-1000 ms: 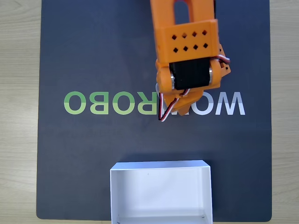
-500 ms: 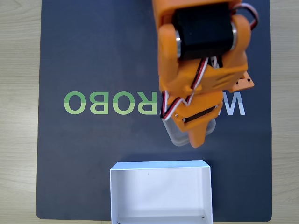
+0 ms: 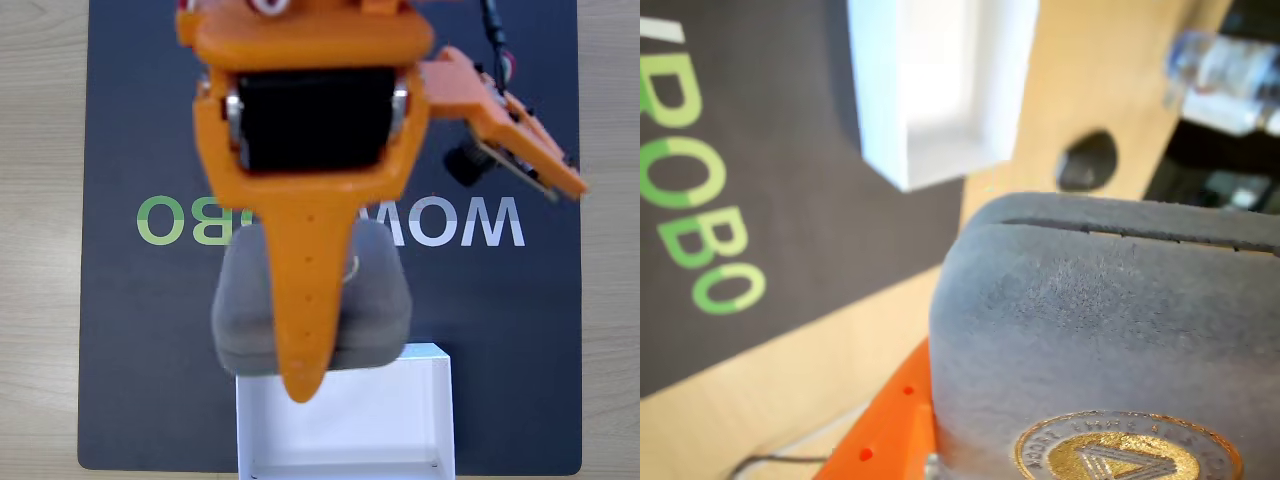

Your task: Grab the usb to bin

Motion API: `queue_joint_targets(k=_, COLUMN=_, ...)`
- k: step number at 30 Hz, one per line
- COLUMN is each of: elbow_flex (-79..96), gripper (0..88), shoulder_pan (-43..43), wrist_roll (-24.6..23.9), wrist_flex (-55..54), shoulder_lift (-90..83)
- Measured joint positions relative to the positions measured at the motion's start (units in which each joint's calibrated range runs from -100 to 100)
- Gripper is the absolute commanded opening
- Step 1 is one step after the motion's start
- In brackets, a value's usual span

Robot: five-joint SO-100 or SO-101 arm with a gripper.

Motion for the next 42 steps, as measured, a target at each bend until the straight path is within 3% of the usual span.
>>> queue_joint_targets(k=5, elbow_flex=0.00, gripper=14.5, shoulder_pan=4.69, wrist_roll=-4.30, wrist_flex=3.88, shoulder_lift=-1.85)
queue_joint_targets(k=11, elbow_flex=-0.27, gripper=14.5, shoulder_pan=3.89, wrist_roll=-6.76, wrist_flex=8.88, shoulder_lift=-1.85)
queue_joint_targets(k=19, elbow_flex=-1.08, gripper=14.5, shoulder_pan=2.65, wrist_roll=-6.76, wrist_flex=-2.76, shoulder_lift=5.27)
queue_joint_targets(k=33, elbow_flex=-22.05, gripper=13.8, shoulder_pan=0.53, wrist_roll=-6.61, wrist_flex=-18.62, shoulder_lift=41.44)
queue_joint_targets(k=42, elbow_flex=-33.71, gripper=13.8, shoulder_pan=-0.35, wrist_roll=-1.31, wrist_flex=-20.17, shoulder_lift=56.61)
